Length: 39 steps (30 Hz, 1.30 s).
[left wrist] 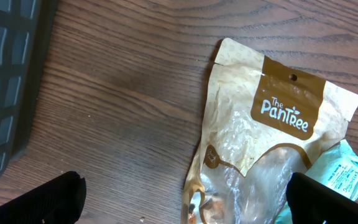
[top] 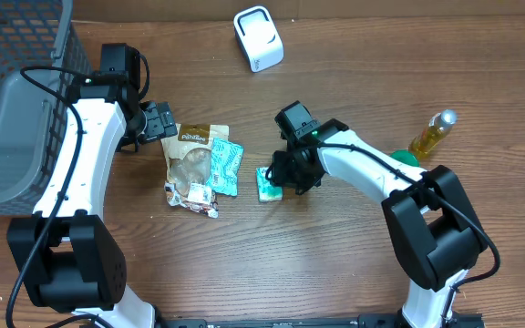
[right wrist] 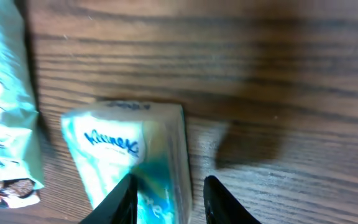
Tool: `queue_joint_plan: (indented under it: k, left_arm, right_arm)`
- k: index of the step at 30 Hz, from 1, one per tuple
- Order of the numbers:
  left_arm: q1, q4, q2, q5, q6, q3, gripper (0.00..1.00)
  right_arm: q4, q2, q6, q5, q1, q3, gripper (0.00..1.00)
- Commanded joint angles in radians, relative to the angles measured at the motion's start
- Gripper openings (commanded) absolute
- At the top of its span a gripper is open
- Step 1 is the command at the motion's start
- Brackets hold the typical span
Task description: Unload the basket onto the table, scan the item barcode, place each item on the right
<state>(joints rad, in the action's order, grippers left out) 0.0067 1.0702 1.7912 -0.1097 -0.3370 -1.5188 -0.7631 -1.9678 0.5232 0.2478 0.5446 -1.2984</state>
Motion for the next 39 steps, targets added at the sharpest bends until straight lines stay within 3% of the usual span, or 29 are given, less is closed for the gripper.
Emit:
queue_joint_plan:
  k: [1,27,39]
  left_arm:
    - [0.0,-0.001,-0.019,-0.005,0.001,-0.014,1.0]
    - [0.0,-0.001,-0.019,-0.005,0.001,-0.014,1.0]
    - [0.0,-0.001,-0.019,-0.005,0.001,-0.014,1.0]
  right_arm:
    - [-0.002,0.029,0.0,0.001,-0.01,-0.032,0.31]
    - [0.031,0.027,0.001,0.016,0.011,0.016,0.31]
    - [0.047,0.026,0.001,0.015,0.011,0.048,0.26]
